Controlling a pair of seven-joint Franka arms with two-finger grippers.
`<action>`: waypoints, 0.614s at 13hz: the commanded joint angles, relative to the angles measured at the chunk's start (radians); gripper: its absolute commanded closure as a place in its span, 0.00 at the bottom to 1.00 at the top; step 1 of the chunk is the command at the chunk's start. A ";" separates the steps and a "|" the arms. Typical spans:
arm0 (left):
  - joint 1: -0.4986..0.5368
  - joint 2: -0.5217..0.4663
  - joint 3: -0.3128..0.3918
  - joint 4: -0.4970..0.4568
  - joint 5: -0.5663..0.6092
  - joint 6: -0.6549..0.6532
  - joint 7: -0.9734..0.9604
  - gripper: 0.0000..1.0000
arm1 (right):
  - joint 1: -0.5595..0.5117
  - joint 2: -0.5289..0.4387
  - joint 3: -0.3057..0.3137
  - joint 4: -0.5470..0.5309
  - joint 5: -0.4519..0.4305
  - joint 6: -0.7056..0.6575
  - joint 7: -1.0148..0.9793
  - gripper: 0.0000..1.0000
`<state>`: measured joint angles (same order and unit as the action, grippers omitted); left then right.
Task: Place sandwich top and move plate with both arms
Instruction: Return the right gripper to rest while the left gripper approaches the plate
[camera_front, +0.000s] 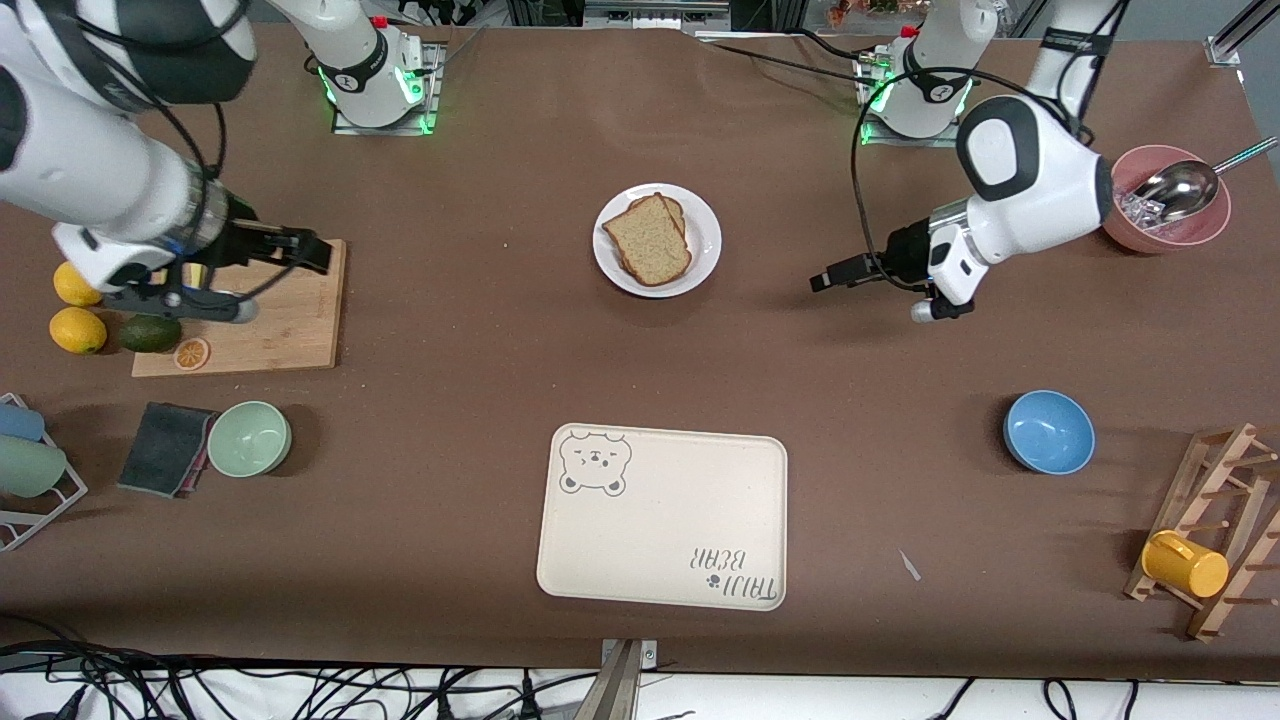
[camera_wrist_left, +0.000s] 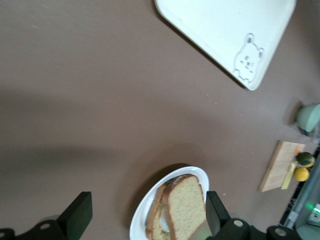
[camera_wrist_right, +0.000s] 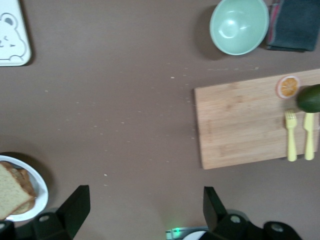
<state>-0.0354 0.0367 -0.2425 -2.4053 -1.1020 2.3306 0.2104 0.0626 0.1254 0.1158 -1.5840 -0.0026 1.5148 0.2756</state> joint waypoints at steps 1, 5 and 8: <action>0.002 -0.008 -0.064 -0.098 -0.275 0.085 0.281 0.00 | -0.004 -0.039 -0.080 -0.037 0.003 -0.022 -0.104 0.00; 0.002 0.086 -0.101 -0.121 -0.476 0.108 0.587 0.00 | -0.029 -0.066 -0.081 -0.030 -0.003 -0.018 -0.194 0.00; 0.000 0.107 -0.126 -0.158 -0.573 0.108 0.739 0.00 | -0.038 -0.070 -0.085 -0.025 -0.022 0.010 -0.280 0.00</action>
<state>-0.0363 0.1427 -0.3447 -2.5316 -1.5894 2.4250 0.8321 0.0411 0.0804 0.0268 -1.5933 -0.0105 1.5015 0.0361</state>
